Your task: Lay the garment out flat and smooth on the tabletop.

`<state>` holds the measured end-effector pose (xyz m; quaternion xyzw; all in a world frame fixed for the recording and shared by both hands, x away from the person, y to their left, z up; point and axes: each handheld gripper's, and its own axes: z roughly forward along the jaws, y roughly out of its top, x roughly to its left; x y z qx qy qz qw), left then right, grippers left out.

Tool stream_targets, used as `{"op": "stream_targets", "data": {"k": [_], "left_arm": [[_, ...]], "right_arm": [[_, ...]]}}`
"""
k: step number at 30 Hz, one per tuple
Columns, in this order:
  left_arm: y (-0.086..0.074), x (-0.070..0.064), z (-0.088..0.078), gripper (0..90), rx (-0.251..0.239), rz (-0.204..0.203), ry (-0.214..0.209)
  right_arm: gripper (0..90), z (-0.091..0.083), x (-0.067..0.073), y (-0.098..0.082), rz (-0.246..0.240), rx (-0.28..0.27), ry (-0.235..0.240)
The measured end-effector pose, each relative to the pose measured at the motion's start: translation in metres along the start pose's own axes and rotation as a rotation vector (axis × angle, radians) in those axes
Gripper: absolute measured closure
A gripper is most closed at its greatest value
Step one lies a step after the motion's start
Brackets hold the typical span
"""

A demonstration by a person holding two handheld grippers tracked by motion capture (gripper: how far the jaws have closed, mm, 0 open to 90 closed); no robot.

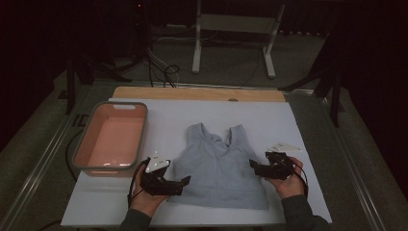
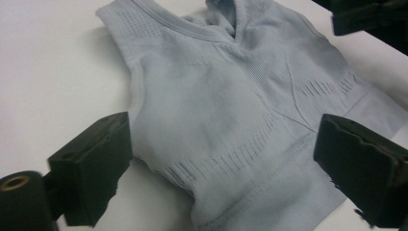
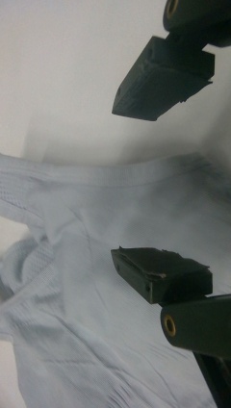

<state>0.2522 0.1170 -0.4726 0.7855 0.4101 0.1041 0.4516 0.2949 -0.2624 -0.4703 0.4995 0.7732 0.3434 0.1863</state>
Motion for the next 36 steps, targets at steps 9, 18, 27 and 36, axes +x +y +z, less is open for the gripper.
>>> {"op": "stream_targets", "data": {"k": [9,18,27,36], "left_arm": [[-0.005,0.001,0.005,3.9,0.017,-0.010,-0.009],[-0.008,0.000,0.008,5.9,0.024,-0.009,-0.017],[-0.010,-0.003,0.011,6.7,0.033,-0.005,-0.028],[-0.010,-0.006,0.013,8.8,0.037,0.004,-0.048]], "right_arm": [[31.2,0.015,-0.011,0.007,0.040,-0.016,-0.002],[45.7,0.028,-0.023,0.009,0.120,-0.013,0.045],[77.2,0.032,-0.013,0.009,0.075,0.005,0.071],[83.2,0.012,0.005,0.015,-0.007,-0.036,0.153]]}}
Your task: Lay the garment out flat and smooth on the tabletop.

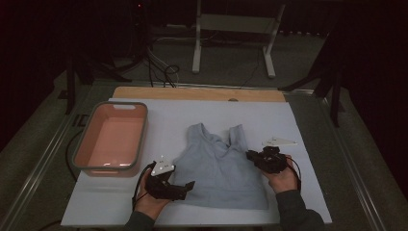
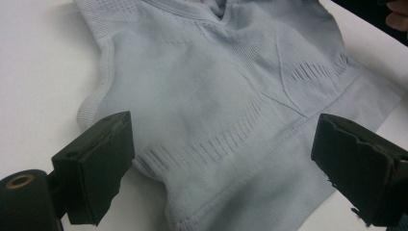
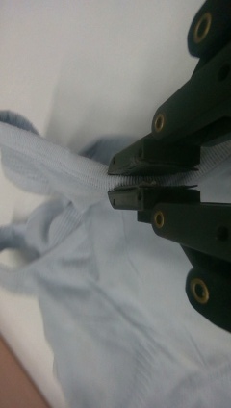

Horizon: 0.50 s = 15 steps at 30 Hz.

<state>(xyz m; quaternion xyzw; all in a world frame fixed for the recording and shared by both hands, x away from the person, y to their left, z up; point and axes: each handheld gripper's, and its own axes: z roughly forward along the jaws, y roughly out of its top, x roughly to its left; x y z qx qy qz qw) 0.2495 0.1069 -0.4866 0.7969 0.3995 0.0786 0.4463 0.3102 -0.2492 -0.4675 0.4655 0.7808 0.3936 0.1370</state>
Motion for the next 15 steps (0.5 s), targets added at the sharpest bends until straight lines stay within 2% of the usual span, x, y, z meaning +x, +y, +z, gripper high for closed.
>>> {"op": "stream_targets", "data": {"k": [5,7,8,9,11,15], "left_arm": [[0.000,-0.001,0.000,9.0,0.001,-0.001,-0.006],[0.000,-0.002,0.001,9.0,0.005,0.002,-0.007],[0.000,-0.002,0.001,9.0,0.005,0.002,-0.007],[0.000,-0.002,0.001,9.0,0.005,0.002,-0.007],[0.000,-0.003,0.003,9.1,0.008,0.004,-0.009],[0.000,-0.004,0.003,9.3,0.007,0.007,-0.010]], "right_arm": [[83.5,-0.007,0.013,0.003,-0.032,-0.010,0.046],[83.5,-0.009,0.018,0.004,-0.041,-0.015,0.080],[83.5,-0.009,0.018,0.004,-0.041,-0.015,0.080],[83.5,-0.010,0.021,0.005,-0.055,-0.014,0.105],[83.6,-0.009,0.031,0.003,-0.103,0.013,0.116],[83.8,-0.002,0.042,-0.001,-0.137,0.047,0.123]]}}
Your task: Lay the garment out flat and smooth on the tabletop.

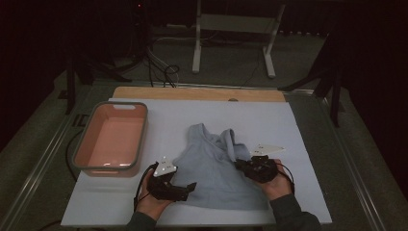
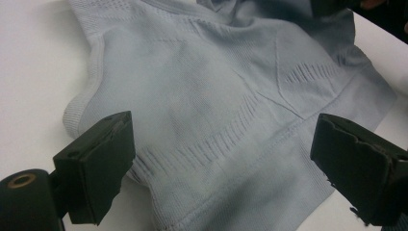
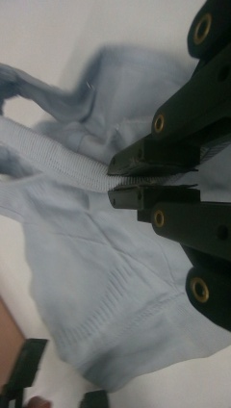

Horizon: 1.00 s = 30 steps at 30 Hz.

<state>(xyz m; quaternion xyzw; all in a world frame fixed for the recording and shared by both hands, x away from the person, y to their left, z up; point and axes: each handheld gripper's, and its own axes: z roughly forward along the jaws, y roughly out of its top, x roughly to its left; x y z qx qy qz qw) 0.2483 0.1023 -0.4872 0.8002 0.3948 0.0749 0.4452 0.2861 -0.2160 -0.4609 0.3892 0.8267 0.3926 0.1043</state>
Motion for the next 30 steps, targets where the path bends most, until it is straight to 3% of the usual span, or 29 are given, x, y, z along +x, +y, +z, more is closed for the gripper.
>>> {"op": "stream_targets", "data": {"k": [6,9,16,22,30], "left_arm": [[0.002,0.000,-0.001,9.9,-0.007,-0.001,0.003],[0.010,0.002,-0.007,11.6,-0.035,-0.011,0.009],[0.030,0.004,-0.004,16.3,-0.063,-0.013,0.022],[0.058,-0.003,0.017,17.5,-0.038,0.013,0.023],[0.073,-0.006,0.043,18.3,0.008,0.031,0.040]], "right_arm": [[84.4,0.009,0.008,-0.004,-0.043,0.047,-0.005],[84.7,0.016,0.015,-0.009,-0.072,0.089,-0.001],[85.0,0.020,0.019,-0.012,-0.097,0.112,0.009],[85.2,0.022,0.020,-0.014,-0.114,0.120,0.009],[85.2,0.023,0.020,-0.015,-0.117,0.121,0.004]]}}
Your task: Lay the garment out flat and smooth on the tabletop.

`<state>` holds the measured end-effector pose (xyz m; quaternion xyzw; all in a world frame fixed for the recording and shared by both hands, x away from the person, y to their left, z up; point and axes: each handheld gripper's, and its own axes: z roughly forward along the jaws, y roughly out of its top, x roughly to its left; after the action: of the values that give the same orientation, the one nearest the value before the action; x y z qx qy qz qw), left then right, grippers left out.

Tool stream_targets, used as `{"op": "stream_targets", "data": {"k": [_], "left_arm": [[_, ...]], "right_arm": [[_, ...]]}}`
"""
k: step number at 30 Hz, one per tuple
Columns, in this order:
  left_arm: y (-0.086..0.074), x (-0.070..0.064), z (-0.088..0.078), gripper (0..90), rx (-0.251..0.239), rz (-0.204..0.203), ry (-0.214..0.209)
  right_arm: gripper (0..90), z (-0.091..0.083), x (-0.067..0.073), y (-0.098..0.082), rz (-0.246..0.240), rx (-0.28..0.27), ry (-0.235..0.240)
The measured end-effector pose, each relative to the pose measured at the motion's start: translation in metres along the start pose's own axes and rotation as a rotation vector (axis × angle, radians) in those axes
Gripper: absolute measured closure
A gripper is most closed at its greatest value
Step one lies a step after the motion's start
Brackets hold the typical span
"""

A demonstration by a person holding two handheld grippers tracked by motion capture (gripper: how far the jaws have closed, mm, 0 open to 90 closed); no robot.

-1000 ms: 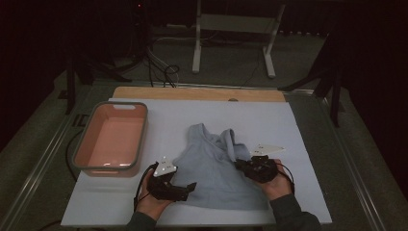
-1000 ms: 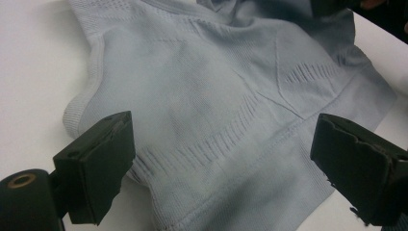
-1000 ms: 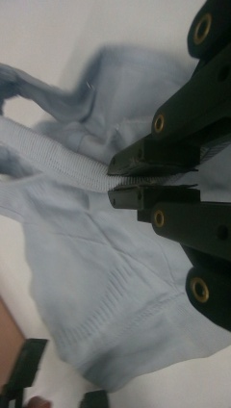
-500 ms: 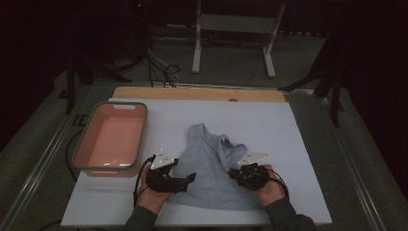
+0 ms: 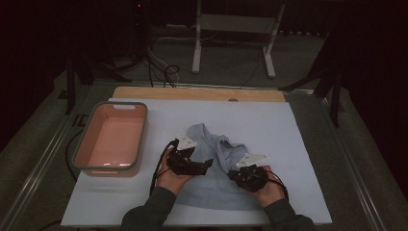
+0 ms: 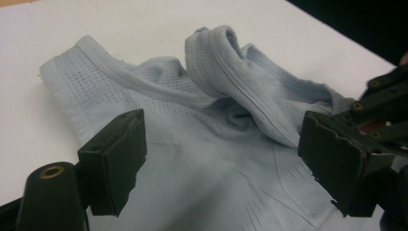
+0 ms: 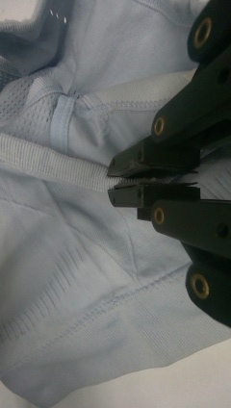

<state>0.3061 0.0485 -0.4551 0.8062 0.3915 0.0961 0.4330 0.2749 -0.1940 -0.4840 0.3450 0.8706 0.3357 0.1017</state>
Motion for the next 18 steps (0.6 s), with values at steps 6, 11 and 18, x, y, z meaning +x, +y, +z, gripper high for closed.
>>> {"op": "stream_targets", "data": {"k": [6,11,18], "left_arm": [[0.008,0.004,0.012,22.7,0.010,-0.017,0.016],[0.016,0.006,0.021,25.4,0.011,-0.037,0.020],[0.023,0.006,0.031,26.8,0.018,-0.056,0.027]], "right_arm": [[85.2,0.002,0.002,0.000,-0.009,0.005,-0.004],[85.1,0.003,0.002,0.000,-0.014,0.002,-0.004],[85.2,0.003,0.003,0.001,-0.015,0.000,-0.006]]}}
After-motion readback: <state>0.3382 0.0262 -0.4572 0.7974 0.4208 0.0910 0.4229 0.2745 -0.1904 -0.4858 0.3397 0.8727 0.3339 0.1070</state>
